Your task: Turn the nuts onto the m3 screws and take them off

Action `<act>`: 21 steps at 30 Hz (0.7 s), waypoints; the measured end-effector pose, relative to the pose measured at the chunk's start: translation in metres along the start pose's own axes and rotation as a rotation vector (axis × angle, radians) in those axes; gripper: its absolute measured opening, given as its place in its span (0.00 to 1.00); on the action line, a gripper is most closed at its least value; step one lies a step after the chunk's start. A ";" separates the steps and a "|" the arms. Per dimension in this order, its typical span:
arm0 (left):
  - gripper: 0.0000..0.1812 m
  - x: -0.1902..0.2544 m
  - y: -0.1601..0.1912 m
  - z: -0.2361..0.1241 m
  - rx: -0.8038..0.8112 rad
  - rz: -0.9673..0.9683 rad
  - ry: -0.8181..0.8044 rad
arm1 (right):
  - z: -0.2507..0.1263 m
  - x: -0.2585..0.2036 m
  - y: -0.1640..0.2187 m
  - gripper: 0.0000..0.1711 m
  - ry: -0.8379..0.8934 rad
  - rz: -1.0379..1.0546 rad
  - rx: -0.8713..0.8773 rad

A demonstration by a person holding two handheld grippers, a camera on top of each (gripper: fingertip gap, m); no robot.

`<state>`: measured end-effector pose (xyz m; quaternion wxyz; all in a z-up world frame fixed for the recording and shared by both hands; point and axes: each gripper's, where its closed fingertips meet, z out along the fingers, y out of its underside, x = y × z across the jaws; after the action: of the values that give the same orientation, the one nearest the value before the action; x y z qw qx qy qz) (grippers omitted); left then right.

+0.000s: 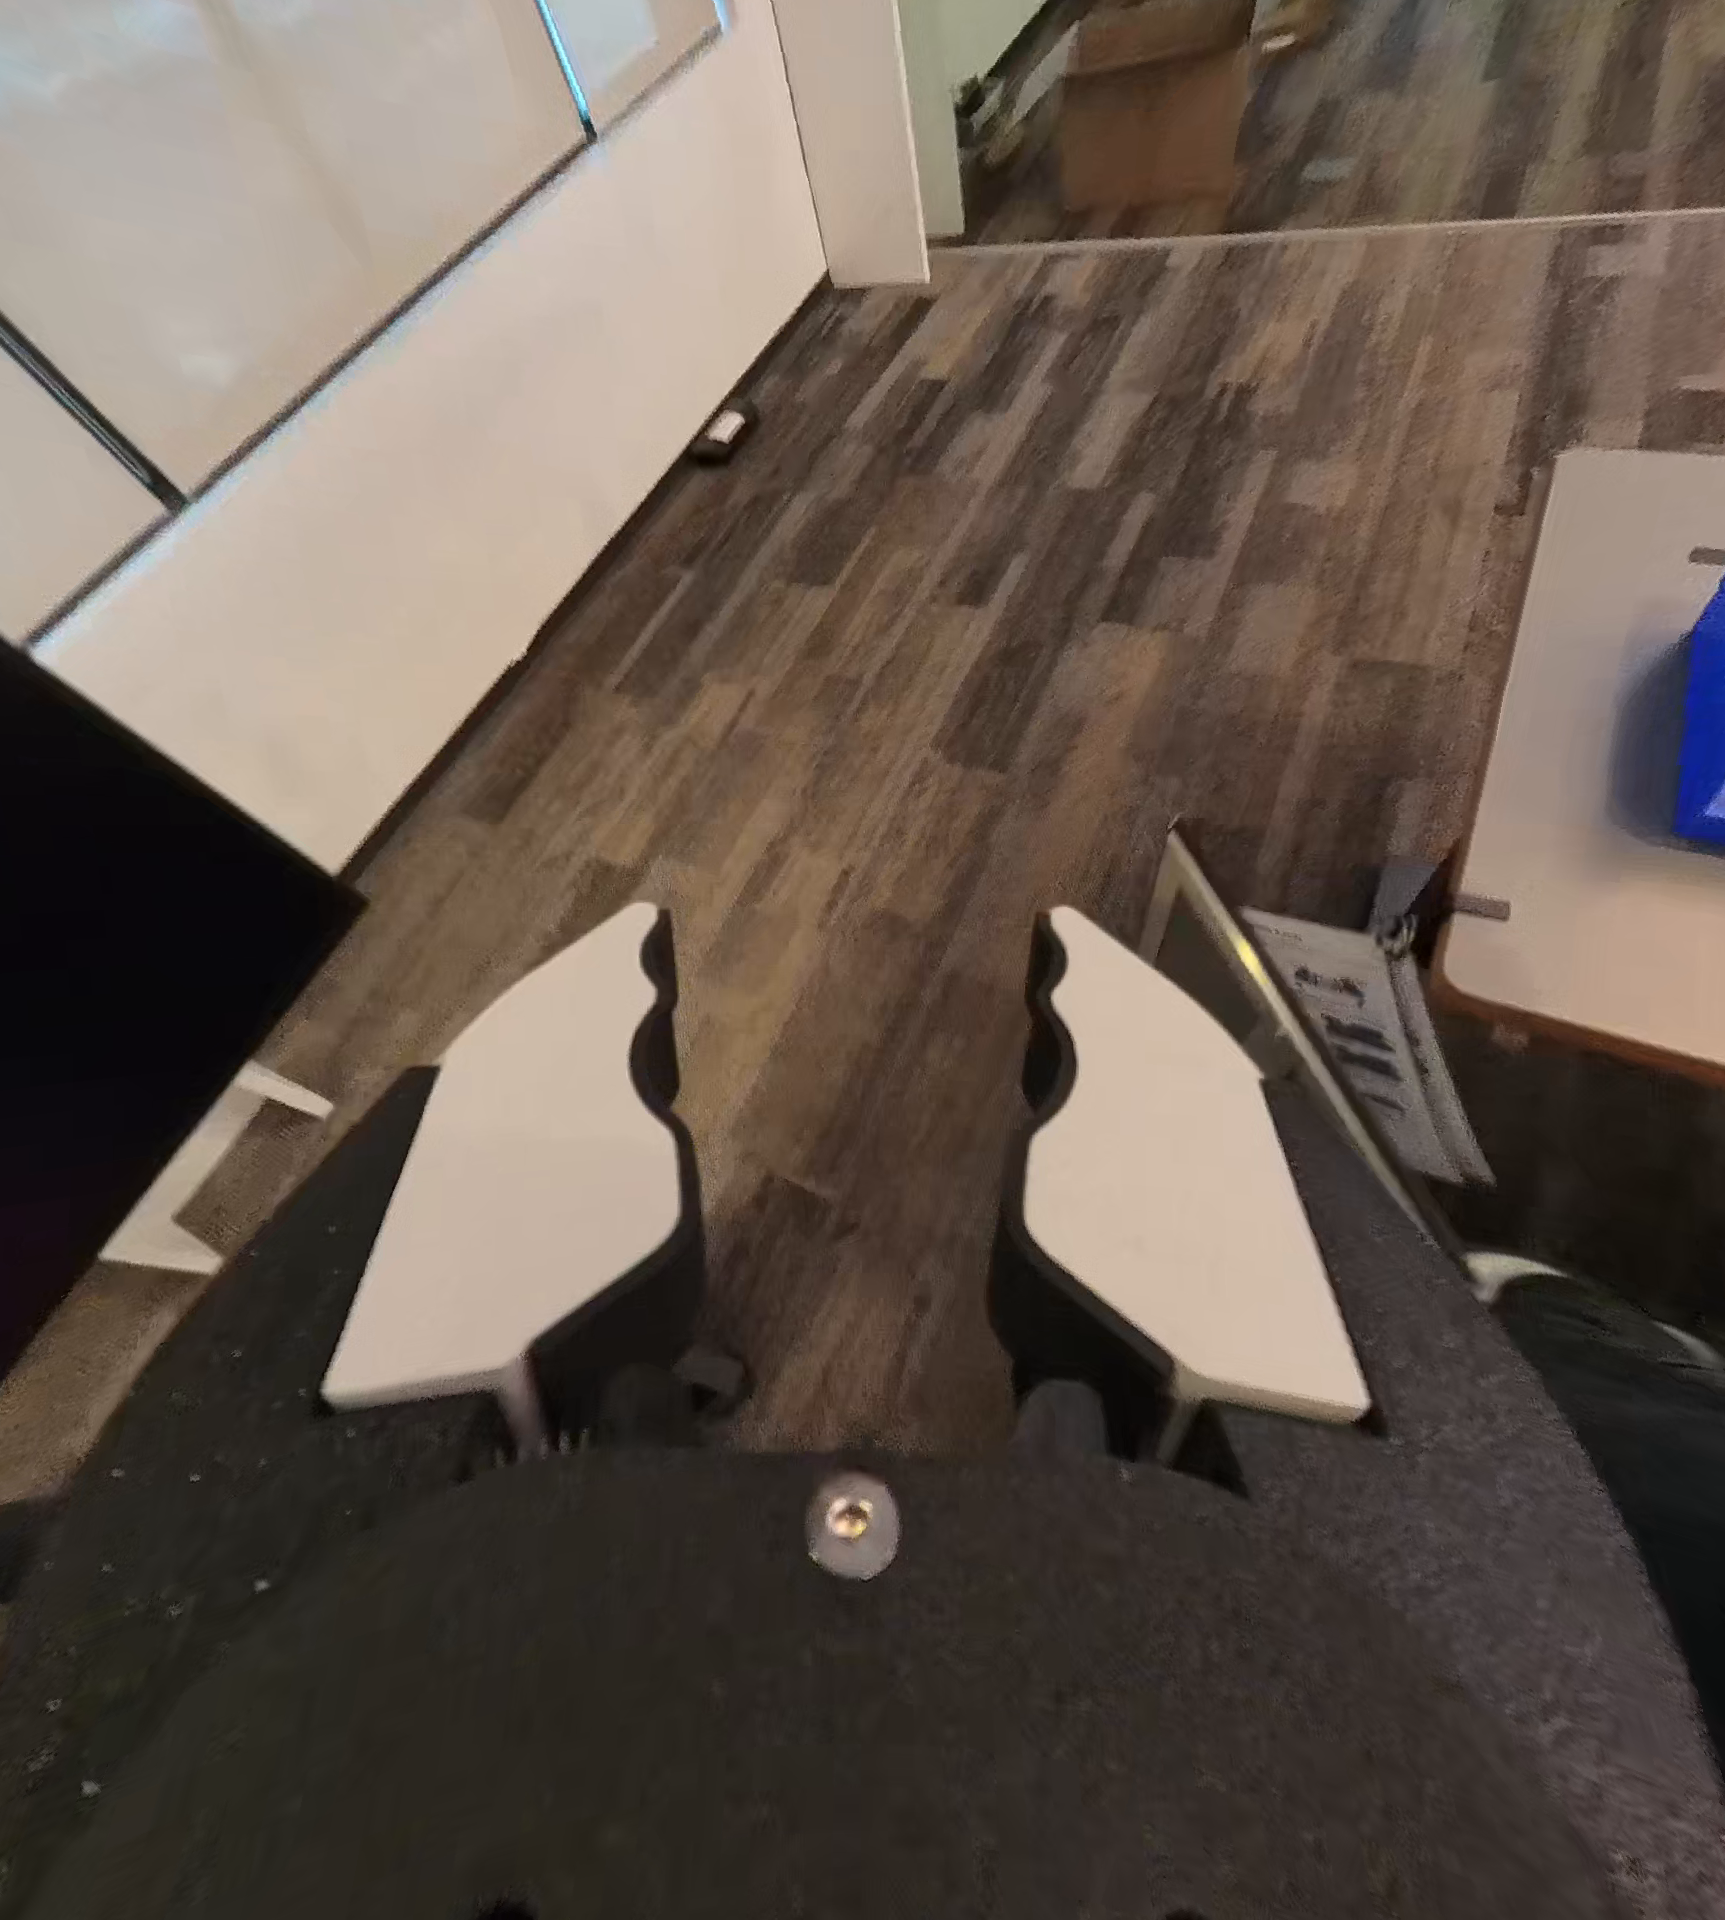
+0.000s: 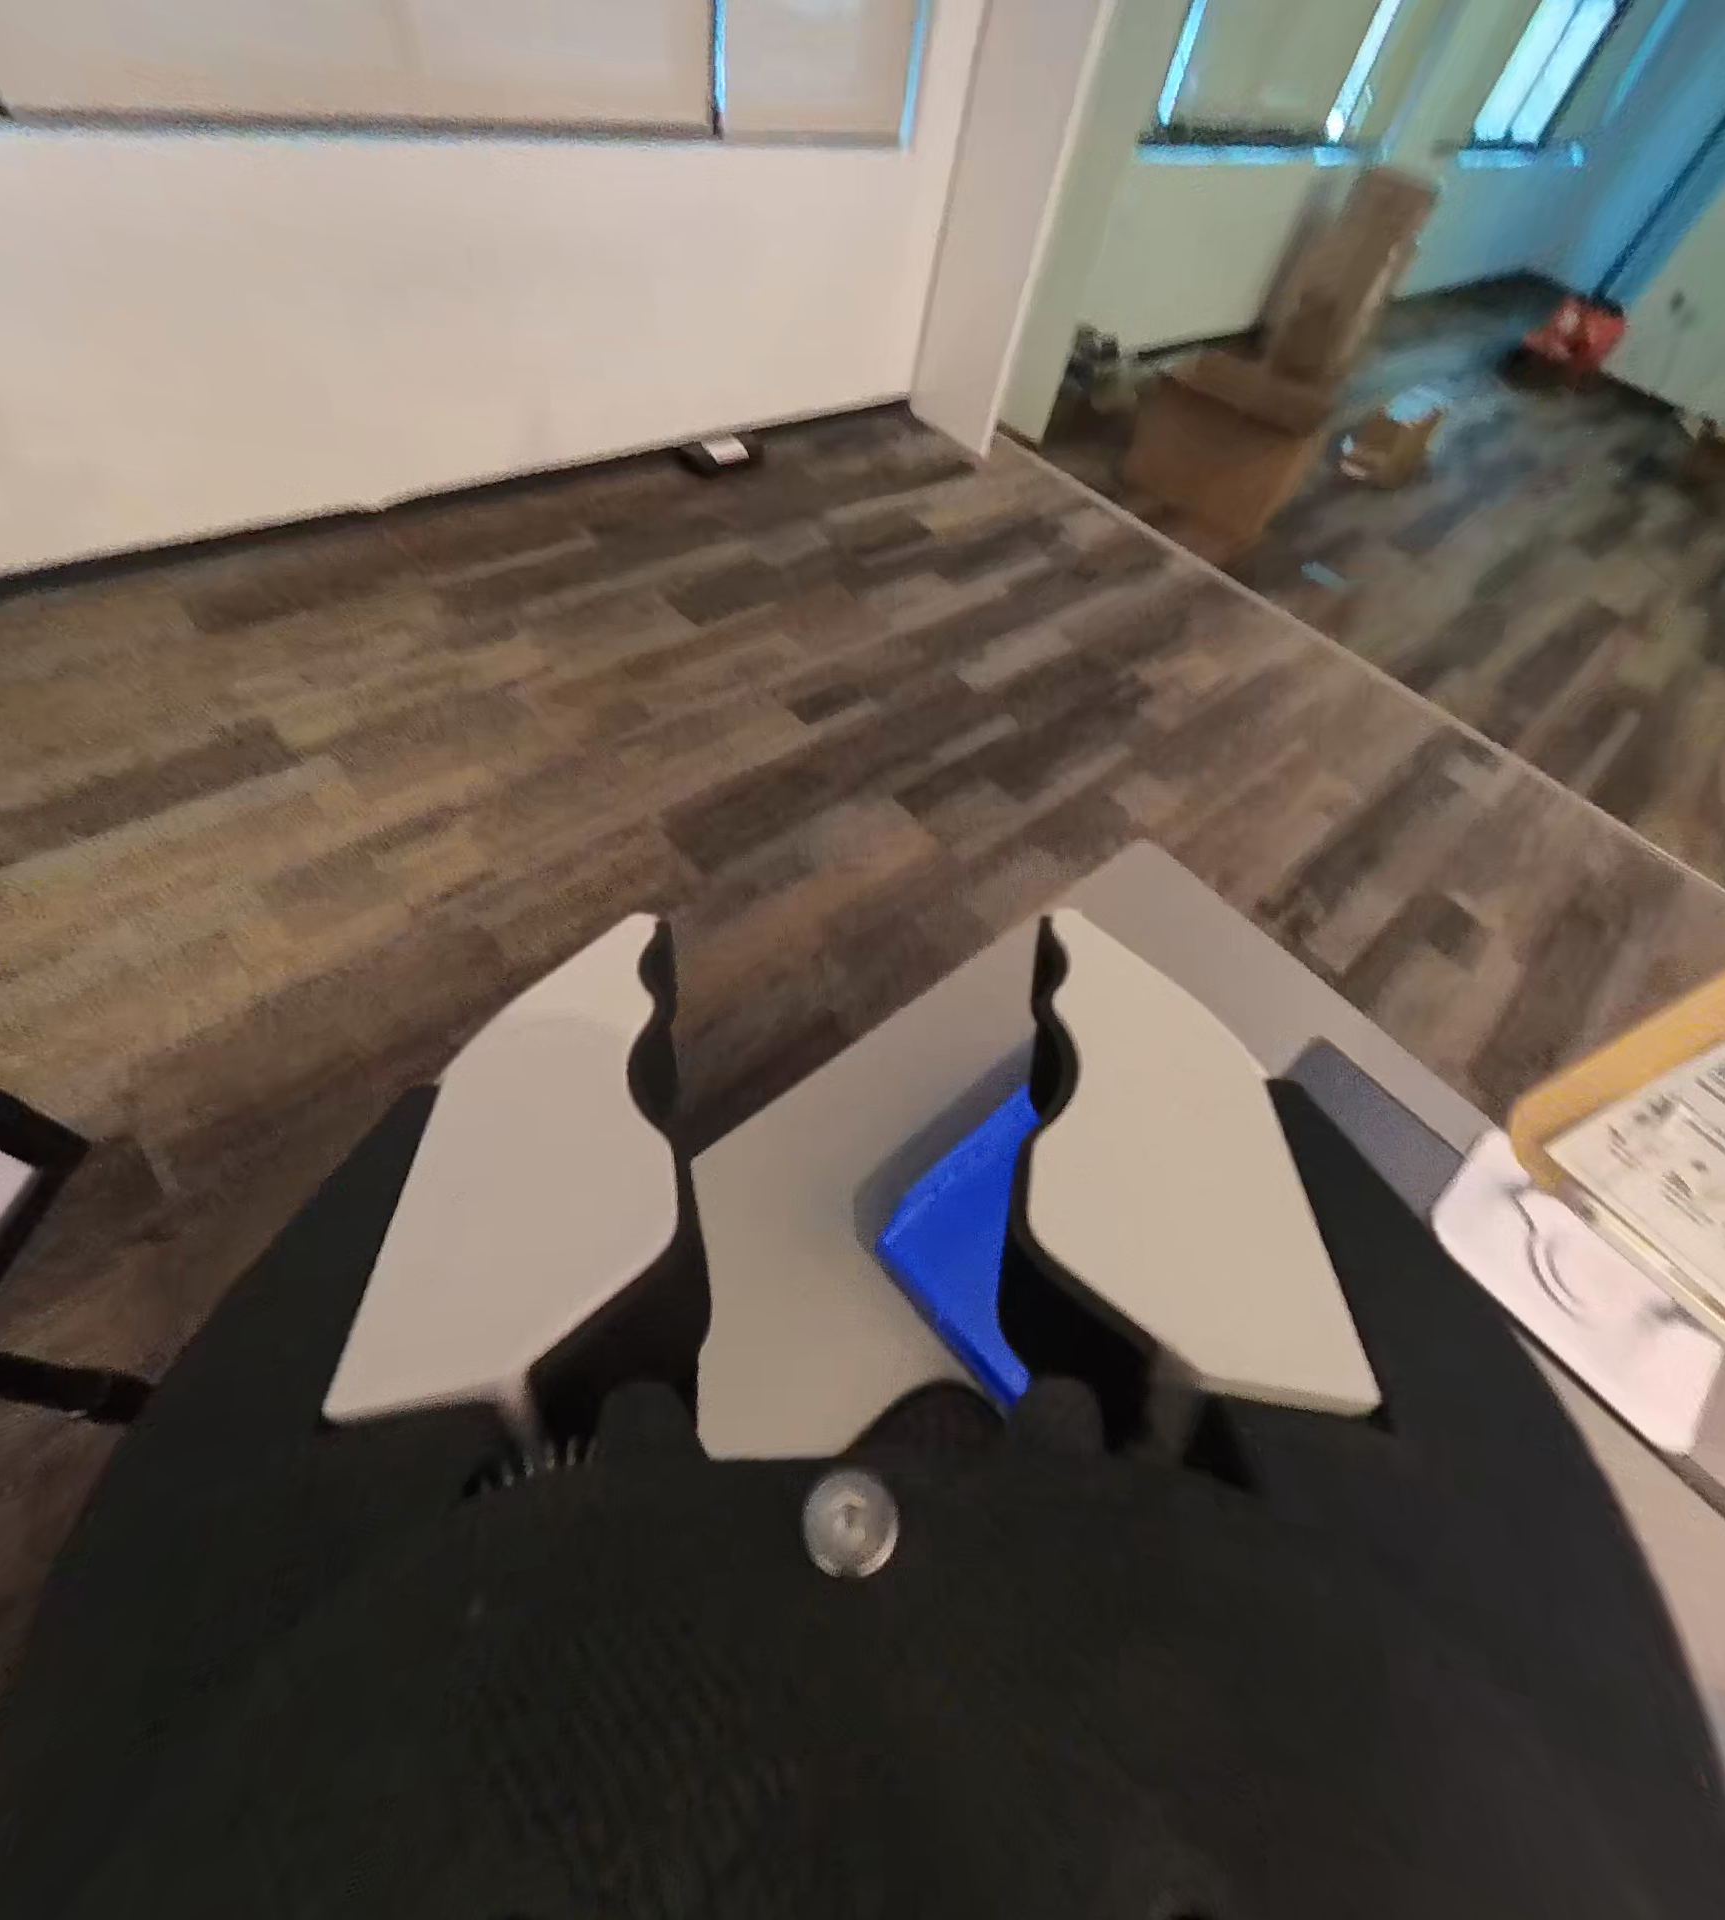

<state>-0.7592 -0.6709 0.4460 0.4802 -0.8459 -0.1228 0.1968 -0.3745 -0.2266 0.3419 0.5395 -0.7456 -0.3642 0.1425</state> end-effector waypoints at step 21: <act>0.34 -0.135 0.030 0.227 0.082 0.076 0.266 | 0.087 -0.178 -0.032 0.40 0.191 -0.201 -0.103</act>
<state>-0.9818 -0.5666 0.3447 0.5187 -0.8482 -0.0180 0.1059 -0.5631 -0.2847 0.3057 0.5443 -0.7422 -0.3910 -0.0027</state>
